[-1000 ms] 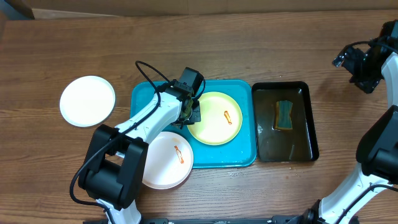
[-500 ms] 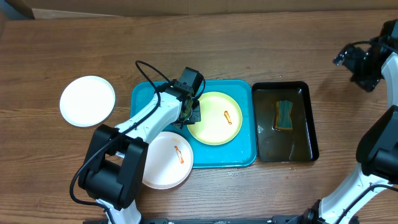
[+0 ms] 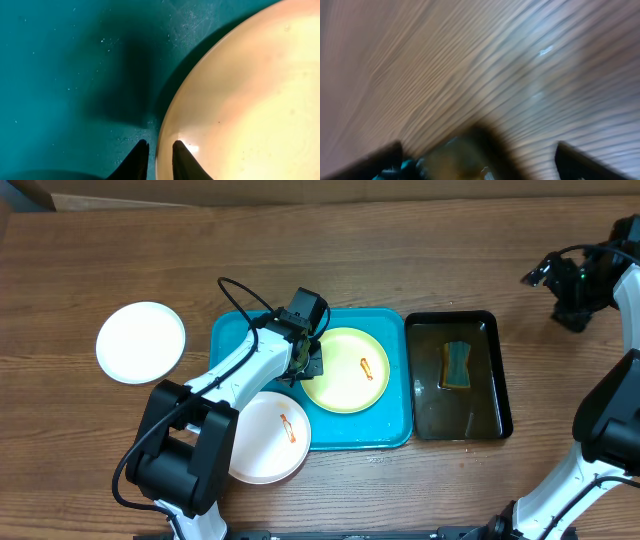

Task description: Clean dirty plates on tray and stack at the side

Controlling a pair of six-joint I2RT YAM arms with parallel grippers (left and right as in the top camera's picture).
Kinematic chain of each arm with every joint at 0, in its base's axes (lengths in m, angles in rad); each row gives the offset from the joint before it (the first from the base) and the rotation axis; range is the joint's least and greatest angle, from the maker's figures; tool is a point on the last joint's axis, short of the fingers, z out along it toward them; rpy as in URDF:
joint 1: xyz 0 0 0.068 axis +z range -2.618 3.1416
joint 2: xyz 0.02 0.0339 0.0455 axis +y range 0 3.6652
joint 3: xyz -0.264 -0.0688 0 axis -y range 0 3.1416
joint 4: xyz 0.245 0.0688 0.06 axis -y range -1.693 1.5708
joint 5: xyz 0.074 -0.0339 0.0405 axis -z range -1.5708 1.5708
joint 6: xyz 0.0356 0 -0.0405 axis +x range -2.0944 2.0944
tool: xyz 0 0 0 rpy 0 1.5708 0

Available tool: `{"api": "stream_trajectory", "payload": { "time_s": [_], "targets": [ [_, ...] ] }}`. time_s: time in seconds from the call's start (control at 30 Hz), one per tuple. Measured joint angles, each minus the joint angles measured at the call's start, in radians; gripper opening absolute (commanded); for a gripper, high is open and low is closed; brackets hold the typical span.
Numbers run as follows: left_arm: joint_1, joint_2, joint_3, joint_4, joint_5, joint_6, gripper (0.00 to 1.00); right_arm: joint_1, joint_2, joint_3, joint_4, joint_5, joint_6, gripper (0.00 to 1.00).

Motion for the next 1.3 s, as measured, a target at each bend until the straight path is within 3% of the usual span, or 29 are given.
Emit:
{"api": "stream_trajectory", "payload": {
  "time_s": [0.13,0.3,0.47,0.6,0.73,0.93,1.0,1.1,1.2,1.3],
  "targets": [
    [0.0,0.0,0.0,0.002,0.0,-0.003,0.22,0.008,-0.001,0.0,-0.152,-0.092,-0.005,0.22],
    [0.0,0.0,-0.001,0.006,0.0,-0.003,0.22,0.071,-0.001,0.0,-0.312,-0.008,-0.031,0.16],
    [0.0,0.0,-0.002,0.007,0.0,-0.016,0.24,0.193,-0.002,-0.005,-0.404,0.095,-0.04,0.21],
    [0.0,0.0,-0.002,0.006,0.0,-0.018,0.26,0.298,-0.002,-0.06,-0.394,0.208,-0.04,0.47],
    [0.0,0.0,-0.002,0.006,0.0,-0.019,0.27,0.381,-0.003,-0.148,-0.35,0.299,-0.047,0.52],
    [0.0,0.0,-0.003,0.006,0.0,-0.019,0.28,0.447,-0.004,-0.281,-0.176,0.371,-0.049,0.51],
    [0.0,0.0,-0.003,0.005,0.0,-0.019,0.28,0.458,-0.004,-0.317,-0.138,0.382,-0.051,0.04],
    [0.0,0.0,-0.003,0.006,0.0,-0.019,0.28,0.465,-0.004,-0.341,-0.131,0.391,-0.05,0.04],
    [0.0,0.0,-0.003,0.006,0.0,-0.019,0.29,0.466,-0.004,-0.343,-0.161,0.393,-0.053,0.2],
    [0.0,0.0,-0.003,0.005,0.0,-0.019,0.29,0.466,-0.004,-0.333,-0.204,0.394,-0.05,0.23]
  ]
}}
